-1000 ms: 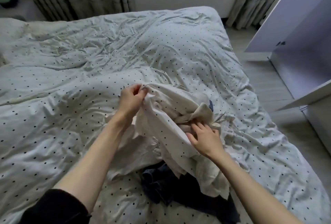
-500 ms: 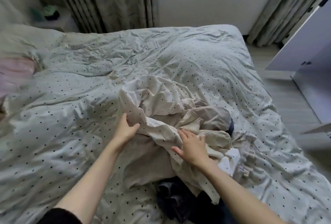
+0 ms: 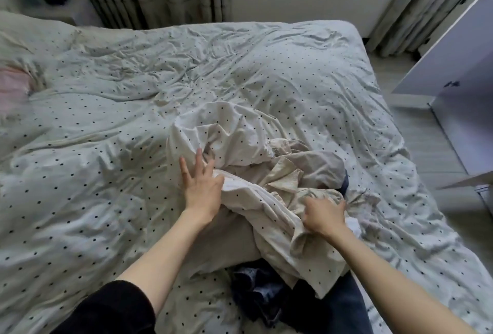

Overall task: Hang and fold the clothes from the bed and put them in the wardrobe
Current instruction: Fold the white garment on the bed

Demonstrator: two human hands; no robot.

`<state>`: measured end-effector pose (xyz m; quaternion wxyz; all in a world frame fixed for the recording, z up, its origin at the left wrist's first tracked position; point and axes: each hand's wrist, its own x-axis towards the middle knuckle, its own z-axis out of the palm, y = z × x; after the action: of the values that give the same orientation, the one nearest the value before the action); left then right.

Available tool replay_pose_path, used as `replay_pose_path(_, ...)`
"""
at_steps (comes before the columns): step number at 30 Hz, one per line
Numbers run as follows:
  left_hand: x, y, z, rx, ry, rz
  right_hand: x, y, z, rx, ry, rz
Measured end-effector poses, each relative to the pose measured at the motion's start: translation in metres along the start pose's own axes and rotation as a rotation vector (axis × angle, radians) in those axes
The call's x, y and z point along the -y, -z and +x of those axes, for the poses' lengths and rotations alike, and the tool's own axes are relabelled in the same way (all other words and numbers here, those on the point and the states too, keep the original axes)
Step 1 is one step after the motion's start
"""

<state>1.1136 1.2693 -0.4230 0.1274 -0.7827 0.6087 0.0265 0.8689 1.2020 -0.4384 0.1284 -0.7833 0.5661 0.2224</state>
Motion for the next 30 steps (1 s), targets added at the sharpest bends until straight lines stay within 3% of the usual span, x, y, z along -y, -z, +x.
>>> replay_pose_path(3, 0.002, -0.009, 0.002, 0.041, -0.005, -0.065, 0.021, 0.012, 0.014, -0.070, 0.060, 0.106)
replay_pose_path(10, 0.025, -0.022, -0.040, 0.181, -0.087, -0.575, 0.091, 0.062, 0.069, -0.274, 0.231, 0.398)
replay_pose_path(15, 0.057, 0.002, -0.026, -0.197, 0.023, -0.741, 0.157, 0.103, 0.117, -0.338, 0.476, 0.159)
replay_pose_path(18, 0.070, 0.009, -0.017, -0.240, 0.146, -0.833, 0.177, 0.104, 0.137, -0.218, 0.575, -0.039)
replay_pose_path(21, 0.077, 0.002, -0.011, -0.158, 0.225, -0.883, 0.177, 0.094, 0.140, -0.137, 0.545, -0.058)
replay_pose_path(27, 0.071, -0.005, 0.017, -0.110, 0.324, -0.978, 0.141, 0.055, 0.099, -0.251, 0.619, 0.078)
replay_pose_path(30, 0.061, -0.006, 0.035, 0.001, 0.344, -1.018, 0.109, 0.026, 0.066, -0.259, 0.568, 0.059)
